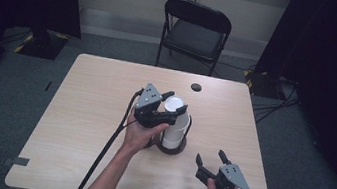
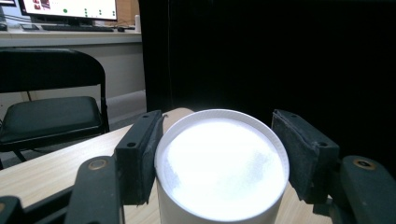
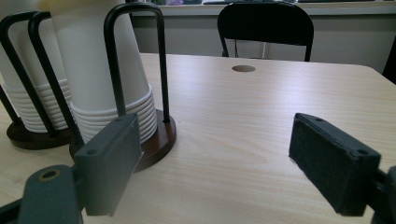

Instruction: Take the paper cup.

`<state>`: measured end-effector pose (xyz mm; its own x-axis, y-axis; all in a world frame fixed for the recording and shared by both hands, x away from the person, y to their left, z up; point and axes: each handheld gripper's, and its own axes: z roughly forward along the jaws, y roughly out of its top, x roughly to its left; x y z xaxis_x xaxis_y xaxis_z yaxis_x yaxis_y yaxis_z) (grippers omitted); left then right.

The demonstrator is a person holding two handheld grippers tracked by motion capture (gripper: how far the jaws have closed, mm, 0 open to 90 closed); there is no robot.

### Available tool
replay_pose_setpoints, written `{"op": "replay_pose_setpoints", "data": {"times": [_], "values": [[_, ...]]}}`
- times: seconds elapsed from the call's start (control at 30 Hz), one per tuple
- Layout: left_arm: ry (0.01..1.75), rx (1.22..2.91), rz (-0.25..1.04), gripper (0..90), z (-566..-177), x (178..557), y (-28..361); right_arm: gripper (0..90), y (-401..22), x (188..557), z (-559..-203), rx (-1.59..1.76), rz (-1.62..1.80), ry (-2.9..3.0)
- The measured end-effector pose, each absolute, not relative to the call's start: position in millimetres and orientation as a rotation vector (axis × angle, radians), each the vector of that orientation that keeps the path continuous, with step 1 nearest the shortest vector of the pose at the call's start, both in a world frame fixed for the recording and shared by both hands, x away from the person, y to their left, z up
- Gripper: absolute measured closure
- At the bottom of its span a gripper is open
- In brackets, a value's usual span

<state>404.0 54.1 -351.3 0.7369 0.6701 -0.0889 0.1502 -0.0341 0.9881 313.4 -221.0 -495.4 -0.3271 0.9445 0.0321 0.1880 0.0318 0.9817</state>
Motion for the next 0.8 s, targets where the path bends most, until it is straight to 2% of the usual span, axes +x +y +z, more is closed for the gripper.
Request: {"op": "replay_pose_setpoints", "data": {"times": [0.53,0.8], "values": [[0.677,1.525,0.42,35.7,-337.1,389.6,68.0,16.0,-219.0,313.9,-495.2,1.175,1.327,1.608],[0.691,1.532,0.37,35.7,-342.6,379.7,75.1,16.7,-215.7,314.7,-495.1,1.137,1.336,1.635]]}}
